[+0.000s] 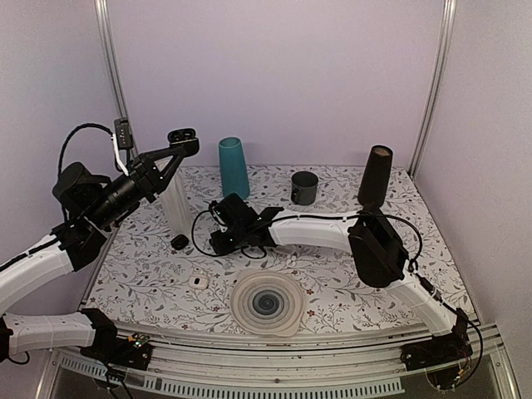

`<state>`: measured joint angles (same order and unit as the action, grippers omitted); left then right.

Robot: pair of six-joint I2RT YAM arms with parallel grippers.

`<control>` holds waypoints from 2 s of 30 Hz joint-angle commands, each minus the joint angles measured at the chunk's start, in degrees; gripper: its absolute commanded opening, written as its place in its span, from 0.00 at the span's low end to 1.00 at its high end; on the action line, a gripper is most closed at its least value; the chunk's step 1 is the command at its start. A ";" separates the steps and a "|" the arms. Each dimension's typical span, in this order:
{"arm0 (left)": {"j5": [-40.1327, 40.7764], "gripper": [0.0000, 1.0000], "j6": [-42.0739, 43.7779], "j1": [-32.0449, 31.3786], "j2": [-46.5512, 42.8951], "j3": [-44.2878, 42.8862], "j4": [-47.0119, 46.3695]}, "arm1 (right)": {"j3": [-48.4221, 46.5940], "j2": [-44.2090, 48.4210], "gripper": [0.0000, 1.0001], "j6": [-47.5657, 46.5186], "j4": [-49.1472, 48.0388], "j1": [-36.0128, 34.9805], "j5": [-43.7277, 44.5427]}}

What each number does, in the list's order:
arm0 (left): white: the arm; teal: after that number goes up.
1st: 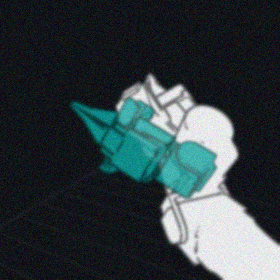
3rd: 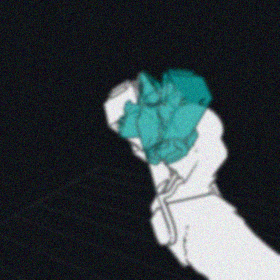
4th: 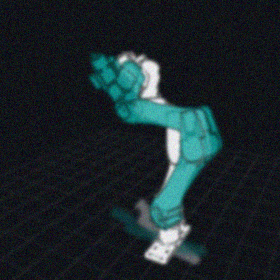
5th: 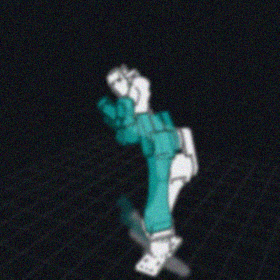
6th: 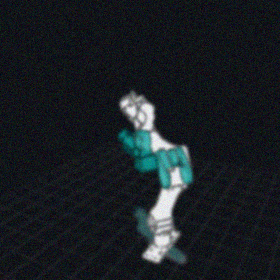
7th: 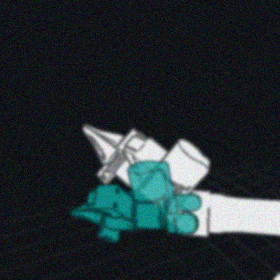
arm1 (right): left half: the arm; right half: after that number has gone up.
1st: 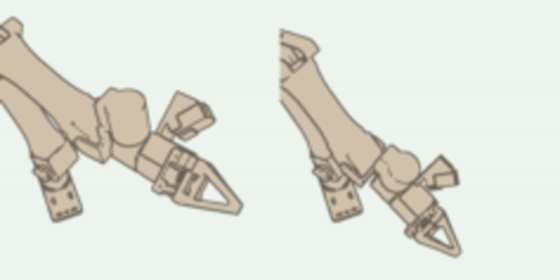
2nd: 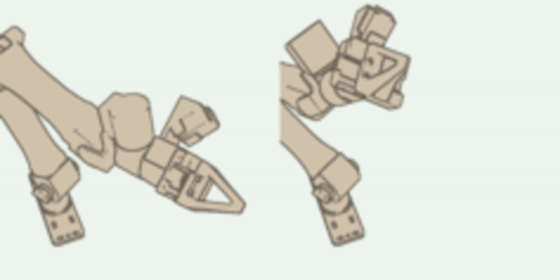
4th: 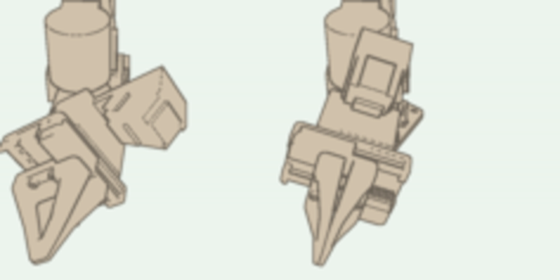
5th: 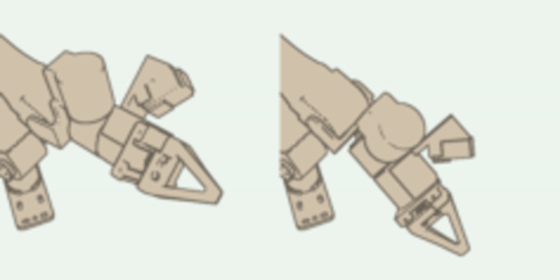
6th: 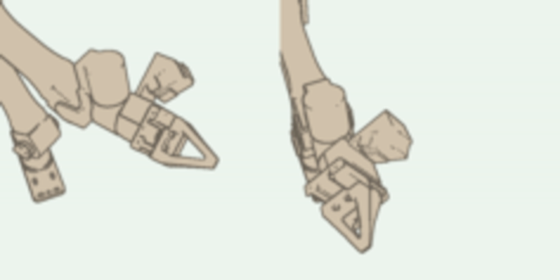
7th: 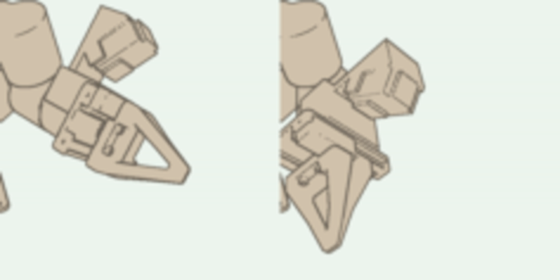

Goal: Insert the wireless bluetooth earbuds into the charging case
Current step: Move the right earbud to the center of the board.

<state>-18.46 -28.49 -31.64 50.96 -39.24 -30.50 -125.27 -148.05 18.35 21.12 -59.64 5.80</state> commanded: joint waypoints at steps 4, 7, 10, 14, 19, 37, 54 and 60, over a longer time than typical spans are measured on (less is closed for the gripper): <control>-0.34 0.00 0.37 0.90 -1.17 0.53 0.08 | -4.37 -3.67 0.47 -2.62 2.67 -1.22 4.29; -0.44 0.00 0.39 0.88 -1.13 0.44 0.22 | -5.46 -4.61 0.48 -3.35 3.33 -1.58 5.34; -0.44 0.00 0.37 0.88 -1.30 0.48 0.49 | -5.86 -5.29 0.49 -3.83 3.80 -1.71 6.24; -0.27 0.00 0.50 0.96 -1.52 0.47 0.70 | -5.93 -5.56 0.49 -4.27 4.39 -1.78 6.76; -0.27 0.00 0.31 0.96 -1.48 0.66 0.62 | -5.86 -5.36 0.46 -4.33 5.09 -1.86 6.82; -0.17 0.00 0.62 1.05 -2.16 0.66 1.48 | -3.66 -3.21 0.30 -9.26 -0.32 -2.03 0.11; -0.88 0.00 0.48 1.05 -1.32 -0.35 1.74 | -3.65 -5.15 0.36 -10.61 -2.12 -1.28 0.13; -0.80 0.00 0.89 1.05 -1.47 -1.01 2.78 | -3.74 -6.63 0.35 -10.54 -3.45 -0.79 -0.91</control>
<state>-18.83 -28.49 -31.38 49.54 -38.94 -28.21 -129.34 -152.29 8.01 19.64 -60.88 6.15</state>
